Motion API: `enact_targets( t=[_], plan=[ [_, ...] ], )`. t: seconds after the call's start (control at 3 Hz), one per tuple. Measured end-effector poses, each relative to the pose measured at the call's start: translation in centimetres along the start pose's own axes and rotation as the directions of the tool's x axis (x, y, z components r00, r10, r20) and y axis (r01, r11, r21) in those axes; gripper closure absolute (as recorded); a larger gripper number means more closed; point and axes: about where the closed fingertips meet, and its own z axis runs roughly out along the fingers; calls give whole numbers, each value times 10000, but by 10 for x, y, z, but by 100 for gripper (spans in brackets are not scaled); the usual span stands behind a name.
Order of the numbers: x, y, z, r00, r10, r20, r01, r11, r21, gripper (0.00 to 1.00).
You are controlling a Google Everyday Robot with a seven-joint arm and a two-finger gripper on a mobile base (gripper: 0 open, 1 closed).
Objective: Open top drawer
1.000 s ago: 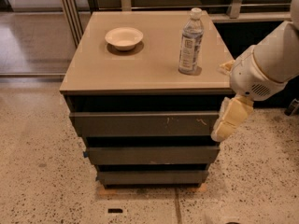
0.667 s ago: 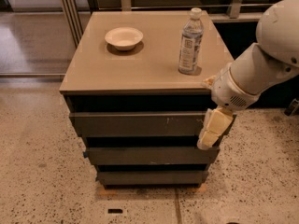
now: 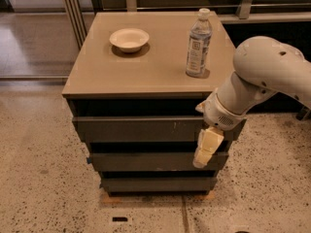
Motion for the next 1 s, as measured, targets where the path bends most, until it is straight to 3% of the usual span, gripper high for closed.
enact_targets(
  t=[0.67, 1.0],
  plan=[
    [3, -1, 7, 9998, -181, -71, 181, 9998, 40, 0],
    [13, -11, 23, 9990, -418, -151, 423, 9985, 342, 0]
  ],
)
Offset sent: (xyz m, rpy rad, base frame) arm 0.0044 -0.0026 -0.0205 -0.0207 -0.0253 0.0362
